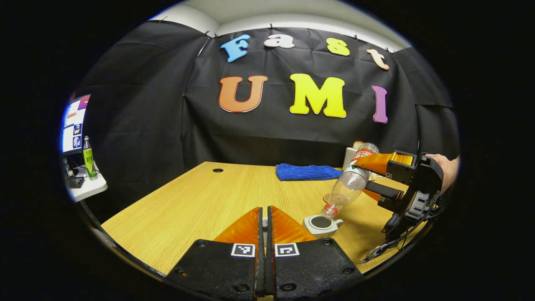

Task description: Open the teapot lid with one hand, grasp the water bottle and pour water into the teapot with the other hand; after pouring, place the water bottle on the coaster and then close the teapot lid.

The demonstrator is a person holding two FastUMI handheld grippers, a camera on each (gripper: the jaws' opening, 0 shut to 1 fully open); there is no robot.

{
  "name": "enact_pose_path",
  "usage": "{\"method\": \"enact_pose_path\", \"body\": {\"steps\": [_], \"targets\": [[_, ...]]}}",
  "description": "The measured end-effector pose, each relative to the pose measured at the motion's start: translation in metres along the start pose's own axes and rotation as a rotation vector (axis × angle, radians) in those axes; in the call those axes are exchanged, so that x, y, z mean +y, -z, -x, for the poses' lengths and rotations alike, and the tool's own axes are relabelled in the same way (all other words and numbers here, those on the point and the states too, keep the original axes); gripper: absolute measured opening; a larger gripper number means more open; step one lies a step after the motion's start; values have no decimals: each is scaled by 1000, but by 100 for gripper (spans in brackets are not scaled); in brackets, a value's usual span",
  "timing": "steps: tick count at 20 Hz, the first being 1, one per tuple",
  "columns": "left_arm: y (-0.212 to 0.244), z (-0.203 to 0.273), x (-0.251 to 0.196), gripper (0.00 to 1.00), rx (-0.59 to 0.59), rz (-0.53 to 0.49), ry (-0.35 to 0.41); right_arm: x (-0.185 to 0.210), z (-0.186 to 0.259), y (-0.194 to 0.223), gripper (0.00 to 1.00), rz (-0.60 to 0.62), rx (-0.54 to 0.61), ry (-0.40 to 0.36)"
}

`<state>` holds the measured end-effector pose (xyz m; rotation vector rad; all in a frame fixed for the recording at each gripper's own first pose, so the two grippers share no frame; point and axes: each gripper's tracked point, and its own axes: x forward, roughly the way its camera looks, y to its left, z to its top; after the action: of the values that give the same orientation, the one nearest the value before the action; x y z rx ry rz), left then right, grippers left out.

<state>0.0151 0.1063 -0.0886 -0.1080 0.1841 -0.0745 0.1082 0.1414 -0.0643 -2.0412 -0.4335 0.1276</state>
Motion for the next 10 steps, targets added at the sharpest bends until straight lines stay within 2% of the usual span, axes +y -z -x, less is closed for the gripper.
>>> {"method": "enact_pose_path", "body": {"steps": [6,7,10], "targets": [[-1,2,-3,3,-4,-4,4,0,-1,3,71,-30,5,-3],[-2,3,-3,3,-5,-2,5,4,0,4,73,-71,8,-21],[-4,3,-1,3,-11,9,-3,22,1,0,71,-266,19,-83]]}}
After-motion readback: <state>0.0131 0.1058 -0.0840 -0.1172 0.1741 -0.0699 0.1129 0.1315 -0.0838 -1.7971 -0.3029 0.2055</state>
